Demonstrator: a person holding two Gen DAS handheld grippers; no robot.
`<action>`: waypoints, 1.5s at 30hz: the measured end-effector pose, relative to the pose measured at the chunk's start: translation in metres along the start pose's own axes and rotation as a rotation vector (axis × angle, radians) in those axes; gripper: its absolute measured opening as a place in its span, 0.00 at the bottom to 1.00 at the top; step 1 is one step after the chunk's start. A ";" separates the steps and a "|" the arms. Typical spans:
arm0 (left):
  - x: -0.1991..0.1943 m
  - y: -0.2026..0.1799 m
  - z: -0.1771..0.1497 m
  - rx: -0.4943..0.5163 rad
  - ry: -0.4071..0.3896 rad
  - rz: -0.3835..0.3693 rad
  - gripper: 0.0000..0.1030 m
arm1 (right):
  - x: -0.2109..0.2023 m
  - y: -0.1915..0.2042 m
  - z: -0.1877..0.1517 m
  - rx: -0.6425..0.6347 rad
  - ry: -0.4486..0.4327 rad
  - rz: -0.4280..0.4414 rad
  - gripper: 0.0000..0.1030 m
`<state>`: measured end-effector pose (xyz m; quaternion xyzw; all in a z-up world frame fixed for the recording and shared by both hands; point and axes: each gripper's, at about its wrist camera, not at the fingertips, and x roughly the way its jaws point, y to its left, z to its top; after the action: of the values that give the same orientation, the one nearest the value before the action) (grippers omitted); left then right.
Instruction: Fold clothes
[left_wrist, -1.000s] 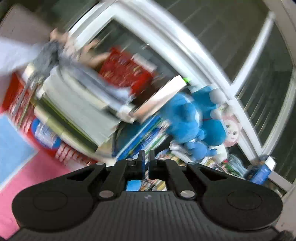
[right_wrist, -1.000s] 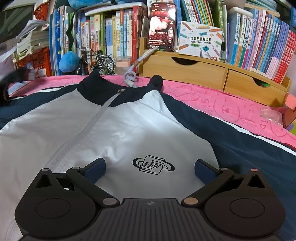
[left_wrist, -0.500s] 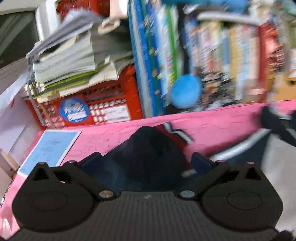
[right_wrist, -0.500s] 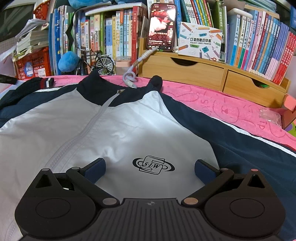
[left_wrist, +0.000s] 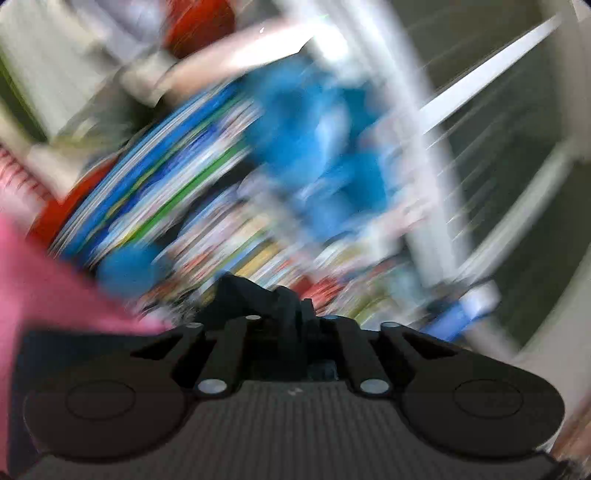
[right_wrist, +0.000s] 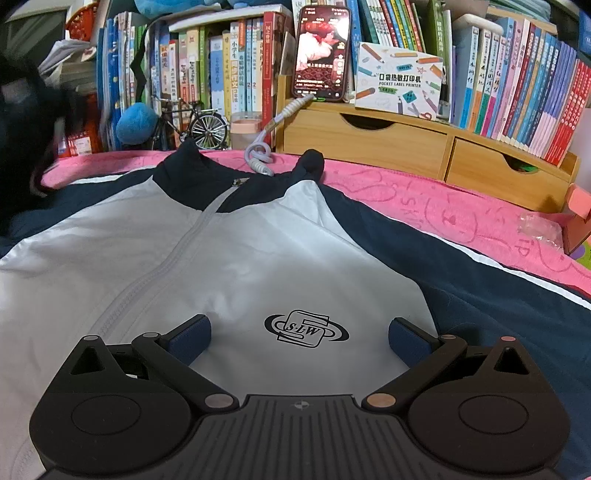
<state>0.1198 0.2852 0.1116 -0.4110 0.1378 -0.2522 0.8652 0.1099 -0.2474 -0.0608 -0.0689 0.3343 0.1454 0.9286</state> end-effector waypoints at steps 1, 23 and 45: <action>-0.011 0.002 0.003 0.009 -0.033 0.018 0.15 | 0.000 0.000 0.000 0.000 0.000 0.000 1.00; -0.099 0.134 -0.014 -0.088 -0.156 0.995 1.00 | 0.000 0.000 0.000 -0.002 -0.002 0.001 1.00; -0.026 0.136 0.032 0.559 0.089 1.801 0.29 | 0.000 0.001 -0.001 0.002 -0.002 0.002 1.00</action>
<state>0.1563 0.3924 0.0264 0.0826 0.3708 0.4717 0.7957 0.1095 -0.2471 -0.0613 -0.0676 0.3333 0.1459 0.9290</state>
